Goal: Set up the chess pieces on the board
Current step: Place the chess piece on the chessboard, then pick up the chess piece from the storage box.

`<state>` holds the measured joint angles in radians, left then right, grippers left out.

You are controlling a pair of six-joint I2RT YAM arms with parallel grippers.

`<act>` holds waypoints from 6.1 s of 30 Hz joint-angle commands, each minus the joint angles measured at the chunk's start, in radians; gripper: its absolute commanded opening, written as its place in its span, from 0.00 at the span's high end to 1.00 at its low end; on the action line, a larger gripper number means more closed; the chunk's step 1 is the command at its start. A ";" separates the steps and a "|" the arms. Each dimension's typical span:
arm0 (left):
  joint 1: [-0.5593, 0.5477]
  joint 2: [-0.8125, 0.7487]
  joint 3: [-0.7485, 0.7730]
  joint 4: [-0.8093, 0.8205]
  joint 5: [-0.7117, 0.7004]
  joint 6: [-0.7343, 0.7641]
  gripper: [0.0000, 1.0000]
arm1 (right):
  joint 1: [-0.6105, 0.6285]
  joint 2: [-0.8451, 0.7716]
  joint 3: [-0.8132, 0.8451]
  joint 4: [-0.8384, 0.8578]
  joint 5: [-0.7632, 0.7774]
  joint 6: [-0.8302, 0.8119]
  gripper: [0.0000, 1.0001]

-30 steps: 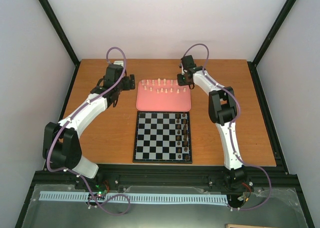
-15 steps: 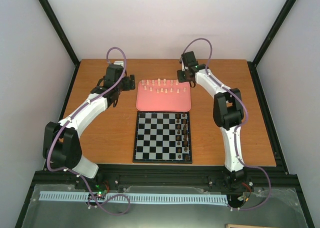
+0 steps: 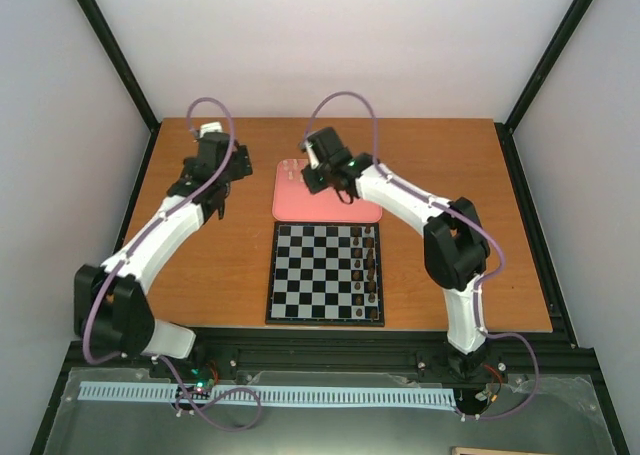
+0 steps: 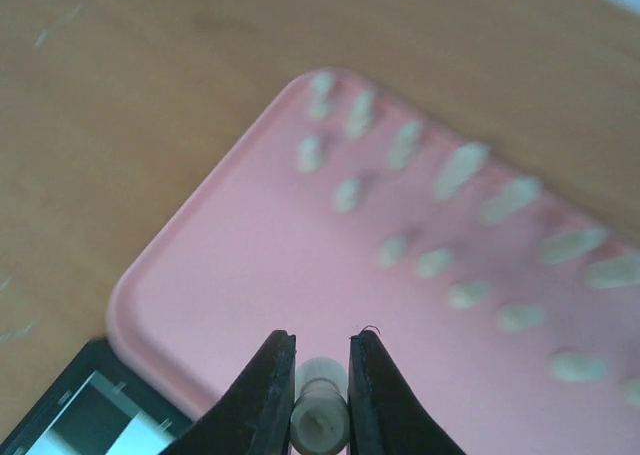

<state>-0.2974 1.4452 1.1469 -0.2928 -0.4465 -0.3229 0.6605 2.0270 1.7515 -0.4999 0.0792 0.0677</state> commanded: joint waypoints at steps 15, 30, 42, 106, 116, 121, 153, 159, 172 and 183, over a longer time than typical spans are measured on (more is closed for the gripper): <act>0.113 -0.334 -0.144 0.052 -0.078 -0.132 0.00 | 0.280 0.079 -0.027 -0.069 0.060 0.035 0.91; 0.113 -0.334 -0.153 0.070 -0.062 -0.130 0.00 | 0.281 0.119 -0.094 0.012 0.040 0.046 0.90; 0.113 -0.344 -0.167 0.090 -0.050 -0.124 0.00 | 0.279 0.163 -0.095 0.052 0.048 0.043 0.90; 0.113 -0.340 -0.175 0.109 -0.034 -0.117 0.00 | 0.013 -0.168 -0.186 0.093 0.134 0.016 0.31; 0.113 -0.310 -0.168 0.113 -0.039 -0.116 0.00 | -0.195 0.080 -0.032 0.005 0.167 0.032 0.44; 0.113 -0.303 -0.167 0.118 -0.042 -0.115 0.00 | -0.231 0.144 -0.005 -0.012 0.161 0.043 0.54; 0.113 -0.273 -0.161 0.119 -0.043 -0.116 0.00 | -0.283 0.247 0.009 0.011 0.067 0.058 0.67; 0.113 -0.272 -0.161 0.120 -0.042 -0.116 0.00 | -0.286 0.266 0.032 0.007 0.061 0.057 0.71; 0.113 -0.271 -0.160 0.118 -0.041 -0.118 0.00 | -0.292 0.265 0.044 -0.016 0.060 0.063 0.86; 0.113 -0.282 -0.164 0.115 -0.041 -0.119 0.00 | -0.288 0.099 -0.061 0.032 0.047 0.076 0.92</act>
<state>-0.1825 1.1698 0.9691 -0.1974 -0.4858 -0.4412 0.3752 2.2627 1.7428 -0.4973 0.1375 0.1287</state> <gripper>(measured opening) 0.997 0.110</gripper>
